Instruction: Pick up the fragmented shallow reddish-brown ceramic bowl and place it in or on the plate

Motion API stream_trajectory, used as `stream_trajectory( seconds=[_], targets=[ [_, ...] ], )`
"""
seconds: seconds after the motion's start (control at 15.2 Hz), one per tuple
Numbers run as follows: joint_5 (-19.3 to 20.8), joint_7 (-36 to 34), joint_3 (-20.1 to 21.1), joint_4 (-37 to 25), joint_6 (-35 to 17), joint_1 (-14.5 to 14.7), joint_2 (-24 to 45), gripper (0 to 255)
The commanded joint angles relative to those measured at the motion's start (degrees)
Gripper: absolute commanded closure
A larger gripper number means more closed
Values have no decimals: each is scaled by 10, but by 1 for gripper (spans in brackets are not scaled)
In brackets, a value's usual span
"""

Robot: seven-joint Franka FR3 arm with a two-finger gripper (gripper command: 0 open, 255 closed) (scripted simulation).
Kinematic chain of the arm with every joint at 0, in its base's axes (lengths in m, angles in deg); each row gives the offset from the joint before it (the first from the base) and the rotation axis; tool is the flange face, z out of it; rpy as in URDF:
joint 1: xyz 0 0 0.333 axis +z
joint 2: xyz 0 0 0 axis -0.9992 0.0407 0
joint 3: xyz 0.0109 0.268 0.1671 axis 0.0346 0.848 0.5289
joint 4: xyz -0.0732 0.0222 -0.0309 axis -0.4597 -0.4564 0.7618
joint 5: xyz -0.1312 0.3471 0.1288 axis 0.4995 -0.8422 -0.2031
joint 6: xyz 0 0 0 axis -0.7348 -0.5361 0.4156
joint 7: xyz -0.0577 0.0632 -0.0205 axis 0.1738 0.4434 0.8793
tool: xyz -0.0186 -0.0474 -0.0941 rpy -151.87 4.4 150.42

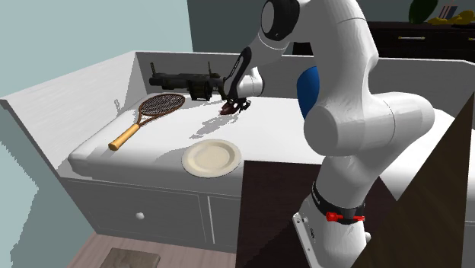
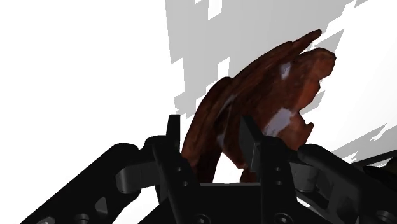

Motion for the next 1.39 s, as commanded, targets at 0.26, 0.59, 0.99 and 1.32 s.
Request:
stream_trajectory(
  seconds=[0.26,0.59,0.99,1.32],
  targets=[
    [0,0,1,9,14,0,-17,255],
    [-2,0,4,20,36,-2,-49,255],
    [-4,0,7,29,64,-5,-86,255],
    [-1,-19,2,84,52,12,-131,255]
  ],
)
